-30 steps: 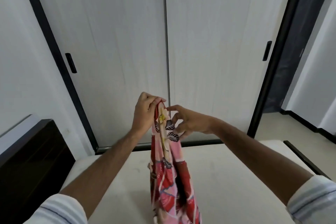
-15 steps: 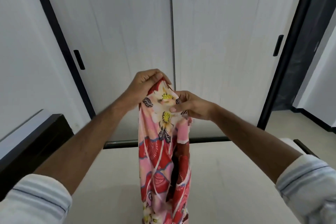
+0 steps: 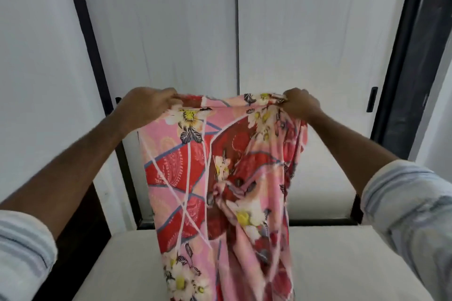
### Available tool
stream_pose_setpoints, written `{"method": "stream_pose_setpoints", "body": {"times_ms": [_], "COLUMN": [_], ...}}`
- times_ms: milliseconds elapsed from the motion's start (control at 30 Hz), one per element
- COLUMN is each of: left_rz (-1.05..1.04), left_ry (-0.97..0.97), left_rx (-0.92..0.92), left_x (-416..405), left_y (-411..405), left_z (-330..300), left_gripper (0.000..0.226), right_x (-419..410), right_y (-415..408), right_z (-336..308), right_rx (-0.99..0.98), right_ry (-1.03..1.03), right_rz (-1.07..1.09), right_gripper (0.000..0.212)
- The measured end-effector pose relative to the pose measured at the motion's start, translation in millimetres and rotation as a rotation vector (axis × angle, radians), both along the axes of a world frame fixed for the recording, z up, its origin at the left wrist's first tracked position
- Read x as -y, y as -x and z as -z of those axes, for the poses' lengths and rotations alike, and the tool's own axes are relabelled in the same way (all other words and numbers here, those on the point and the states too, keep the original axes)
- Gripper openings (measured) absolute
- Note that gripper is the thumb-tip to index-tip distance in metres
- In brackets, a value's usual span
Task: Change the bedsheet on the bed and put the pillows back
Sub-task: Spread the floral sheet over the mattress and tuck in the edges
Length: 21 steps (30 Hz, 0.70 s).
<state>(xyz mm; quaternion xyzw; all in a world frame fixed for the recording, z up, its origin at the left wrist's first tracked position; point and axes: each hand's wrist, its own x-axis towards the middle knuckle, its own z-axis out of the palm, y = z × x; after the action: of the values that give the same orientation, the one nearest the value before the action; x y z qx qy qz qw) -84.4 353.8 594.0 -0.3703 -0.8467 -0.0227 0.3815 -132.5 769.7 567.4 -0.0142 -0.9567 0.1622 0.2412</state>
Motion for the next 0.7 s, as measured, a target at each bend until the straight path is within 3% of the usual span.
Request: {"method": "stream_pose_setpoints", "body": {"times_ms": [67, 133, 233, 333, 400, 467, 600, 700], "left_rz": [-0.053, -0.223, -0.515, -0.646, -0.632, -0.597, -0.548, -0.194], "left_ry": [0.192, 0.358, 0.337, 0.099, -0.141, -0.419, -0.894, -1.430], "left_rx": [0.004, 0.043, 0.085, -0.034, -0.006, 0.120, 0.430, 0.733], "left_x": [-7, -7, -4, -2, -5, -9, -5, 9], "left_y": [2, 10, 7, -1, -8, -13, -18, -30], "left_z": [-4, -2, -1, -6, -10, -5, 36, 49], "left_gripper": [0.065, 0.051, 0.021, 0.016, 0.013, 0.011, 0.018, 0.031], "right_x": [-7, -16, -32, -42, -47, -54, -66, -79], "right_y": [0, -5, -12, -24, -29, -33, -39, -49], "right_z": [-17, -23, -15, -19, -23, -17, 26, 49], "right_rx": [0.044, 0.205, 0.254, 0.134, 0.080, 0.067, 0.188, 0.256], "right_ry": [0.017, -0.097, -0.284, -0.293, -0.175, -0.018, 0.028, 0.061], "right_rz": [-0.010, -0.010, 0.035, 0.115, 0.151, 0.158, 0.155, 0.143], "right_gripper": [0.021, 0.020, 0.034, 0.025, 0.023, 0.018, 0.017, 0.014]}}
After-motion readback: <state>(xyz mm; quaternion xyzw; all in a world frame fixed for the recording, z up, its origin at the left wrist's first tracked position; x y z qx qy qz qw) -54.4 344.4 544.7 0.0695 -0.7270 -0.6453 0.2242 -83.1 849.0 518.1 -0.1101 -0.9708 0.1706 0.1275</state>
